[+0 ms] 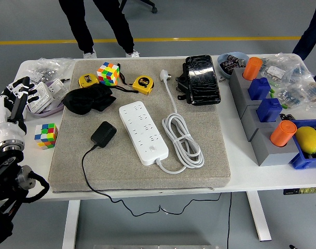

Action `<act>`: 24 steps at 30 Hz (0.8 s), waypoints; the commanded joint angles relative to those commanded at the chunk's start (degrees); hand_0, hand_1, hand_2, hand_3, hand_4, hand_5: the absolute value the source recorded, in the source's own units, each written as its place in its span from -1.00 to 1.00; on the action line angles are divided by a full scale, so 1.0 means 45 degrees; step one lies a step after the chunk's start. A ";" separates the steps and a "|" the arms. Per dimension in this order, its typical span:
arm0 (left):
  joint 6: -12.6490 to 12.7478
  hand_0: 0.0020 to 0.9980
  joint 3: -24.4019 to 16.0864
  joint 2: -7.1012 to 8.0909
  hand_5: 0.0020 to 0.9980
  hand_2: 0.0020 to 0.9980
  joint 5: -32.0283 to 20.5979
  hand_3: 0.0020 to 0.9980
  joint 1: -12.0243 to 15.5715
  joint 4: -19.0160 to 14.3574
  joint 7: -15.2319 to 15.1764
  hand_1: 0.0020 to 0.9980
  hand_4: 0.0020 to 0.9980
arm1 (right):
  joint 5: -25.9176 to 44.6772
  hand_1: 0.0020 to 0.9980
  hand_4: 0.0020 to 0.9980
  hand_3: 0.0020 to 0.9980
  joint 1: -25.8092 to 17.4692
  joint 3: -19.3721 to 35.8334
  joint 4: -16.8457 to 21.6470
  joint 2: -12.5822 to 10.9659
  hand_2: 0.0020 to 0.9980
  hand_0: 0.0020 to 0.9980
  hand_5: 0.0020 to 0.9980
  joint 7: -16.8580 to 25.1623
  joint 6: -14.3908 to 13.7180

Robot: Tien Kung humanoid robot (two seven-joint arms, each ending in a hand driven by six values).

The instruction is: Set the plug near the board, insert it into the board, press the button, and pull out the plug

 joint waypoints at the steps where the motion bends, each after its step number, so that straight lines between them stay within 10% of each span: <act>1: -0.0027 -0.03 -0.0025 0.0014 0.06 0.16 0.0015 0.25 0.0038 -0.0006 0.0001 0.16 0.75 | 0.0026 0.27 0.83 0.08 0.0020 -0.0114 -0.0006 0.0009 0.22 0.14 -0.06 -0.0007 0.0000; 5: -0.0237 -0.03 -0.0081 0.0092 0.06 0.16 0.0223 0.25 0.0187 -0.0043 0.0093 0.16 0.75 | 0.0044 0.27 0.83 0.08 0.0034 -0.0267 -0.0006 0.0010 0.22 0.14 -0.06 -0.0033 0.0016; 6: -0.0329 0.38 -0.0087 0.0108 0.09 0.35 0.0294 0.33 0.0220 -0.0048 0.0114 0.39 0.78 | 0.0029 0.28 0.83 0.09 0.0029 -0.0297 0.0004 -0.0003 0.23 0.14 -0.06 -0.0048 0.0024; 24: -0.0803 0.40 0.0100 0.0265 0.20 0.45 0.0121 0.41 0.0571 -0.0085 -0.0067 0.44 0.83 | 0.0322 0.28 0.84 0.09 0.0210 -0.0980 -0.0130 -0.0091 0.24 0.14 -0.05 -0.0037 0.0004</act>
